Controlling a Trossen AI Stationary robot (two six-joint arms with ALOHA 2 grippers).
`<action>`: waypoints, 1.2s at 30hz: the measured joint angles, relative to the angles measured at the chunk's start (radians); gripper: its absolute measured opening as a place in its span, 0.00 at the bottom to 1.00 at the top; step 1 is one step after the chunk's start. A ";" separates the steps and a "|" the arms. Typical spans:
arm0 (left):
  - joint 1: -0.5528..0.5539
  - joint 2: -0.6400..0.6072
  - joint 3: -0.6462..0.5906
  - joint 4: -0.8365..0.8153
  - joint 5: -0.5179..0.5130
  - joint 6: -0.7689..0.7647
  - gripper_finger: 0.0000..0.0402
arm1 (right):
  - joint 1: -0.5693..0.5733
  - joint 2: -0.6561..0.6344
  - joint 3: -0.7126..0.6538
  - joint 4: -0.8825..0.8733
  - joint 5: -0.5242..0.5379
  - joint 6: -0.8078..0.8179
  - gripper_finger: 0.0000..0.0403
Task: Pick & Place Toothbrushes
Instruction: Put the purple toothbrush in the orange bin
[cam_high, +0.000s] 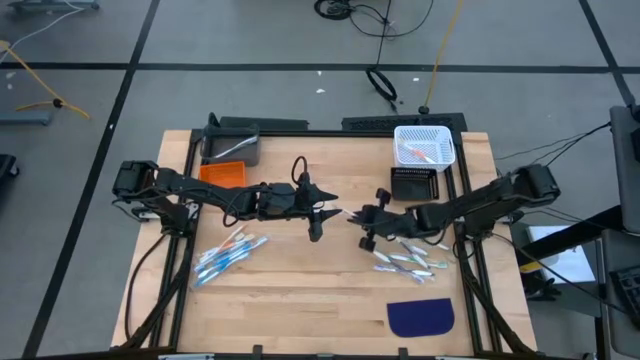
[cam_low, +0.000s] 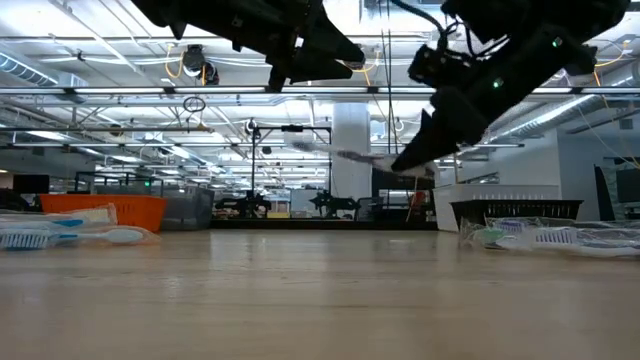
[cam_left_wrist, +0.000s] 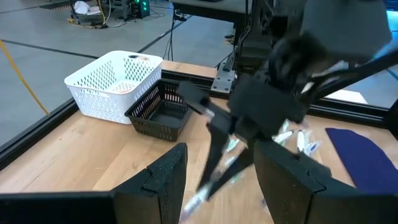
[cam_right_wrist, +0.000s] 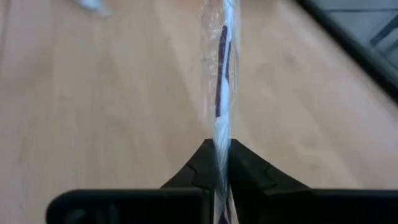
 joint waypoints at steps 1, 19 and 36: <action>0.000 0.000 0.000 0.000 0.000 -0.001 0.47 | 0.000 -0.016 0.000 0.000 0.018 0.000 0.04; 0.000 0.000 0.000 0.001 0.000 0.000 0.47 | 0.005 -0.222 0.001 0.016 0.127 -0.035 0.04; 0.018 0.000 0.000 0.120 0.004 -0.022 0.47 | 0.133 -0.284 0.001 0.195 0.126 -0.157 0.04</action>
